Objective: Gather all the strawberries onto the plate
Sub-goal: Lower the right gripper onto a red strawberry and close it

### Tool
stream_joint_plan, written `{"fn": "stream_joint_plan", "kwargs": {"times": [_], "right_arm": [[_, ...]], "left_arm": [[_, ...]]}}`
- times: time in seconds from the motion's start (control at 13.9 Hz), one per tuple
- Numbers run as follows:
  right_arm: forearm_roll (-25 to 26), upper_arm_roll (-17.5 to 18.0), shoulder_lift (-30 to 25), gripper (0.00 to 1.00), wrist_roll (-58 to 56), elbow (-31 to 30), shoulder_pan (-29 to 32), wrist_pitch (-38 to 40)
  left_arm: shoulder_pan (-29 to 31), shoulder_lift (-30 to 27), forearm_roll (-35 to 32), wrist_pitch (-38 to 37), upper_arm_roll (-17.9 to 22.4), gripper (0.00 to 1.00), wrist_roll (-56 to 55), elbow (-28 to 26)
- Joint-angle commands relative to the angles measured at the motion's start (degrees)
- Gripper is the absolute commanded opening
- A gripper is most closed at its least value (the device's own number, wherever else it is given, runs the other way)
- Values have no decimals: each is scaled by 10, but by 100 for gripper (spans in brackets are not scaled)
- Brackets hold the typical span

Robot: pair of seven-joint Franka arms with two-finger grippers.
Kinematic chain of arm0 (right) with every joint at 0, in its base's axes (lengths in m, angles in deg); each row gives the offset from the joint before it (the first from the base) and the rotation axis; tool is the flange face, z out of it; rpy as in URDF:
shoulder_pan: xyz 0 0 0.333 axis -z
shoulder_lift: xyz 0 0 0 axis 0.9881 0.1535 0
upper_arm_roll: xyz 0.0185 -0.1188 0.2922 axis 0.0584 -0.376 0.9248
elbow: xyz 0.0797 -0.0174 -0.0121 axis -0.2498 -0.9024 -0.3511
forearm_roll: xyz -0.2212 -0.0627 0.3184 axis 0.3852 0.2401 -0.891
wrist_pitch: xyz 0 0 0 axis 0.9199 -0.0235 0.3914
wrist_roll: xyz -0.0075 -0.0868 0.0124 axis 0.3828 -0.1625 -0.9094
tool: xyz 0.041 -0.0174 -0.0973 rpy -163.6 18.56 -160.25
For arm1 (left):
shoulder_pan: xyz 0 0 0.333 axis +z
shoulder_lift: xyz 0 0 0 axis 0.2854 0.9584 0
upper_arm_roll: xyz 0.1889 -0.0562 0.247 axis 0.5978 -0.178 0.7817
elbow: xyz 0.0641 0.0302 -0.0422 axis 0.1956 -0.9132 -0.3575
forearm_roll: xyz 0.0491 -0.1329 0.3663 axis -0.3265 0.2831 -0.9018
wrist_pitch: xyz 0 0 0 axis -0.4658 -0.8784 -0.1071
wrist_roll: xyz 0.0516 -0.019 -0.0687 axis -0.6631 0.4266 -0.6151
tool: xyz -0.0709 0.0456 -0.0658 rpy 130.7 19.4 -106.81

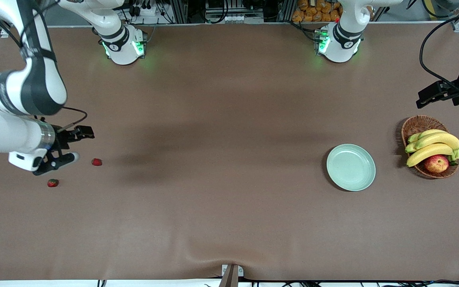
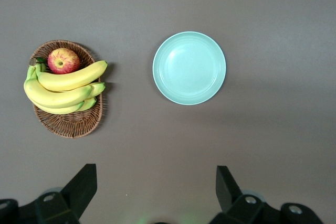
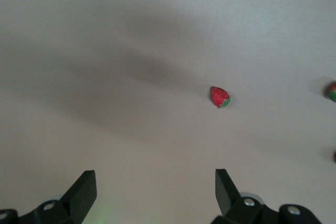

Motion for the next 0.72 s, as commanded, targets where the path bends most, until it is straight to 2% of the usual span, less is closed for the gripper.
{"fn": "stream_joint_plan", "kwargs": {"times": [0.0,0.14,0.22,0.65], "right_arm": [[17,4,-17,100,-73,-79,15,-88],[65,4,-15,100,-121,-149,15,-213],[78,4,-4,100,-147,-158,15,-241],[89,4,99,100,-371,-159,65,-425]], "left_arm": [[0,3,5,1,0,100,11,2],[0,3,6,1,-1,100,11,2],[0,4,6,1,-1,100,11,2],[-2,4,6,1,-1,100,12,1]]}}
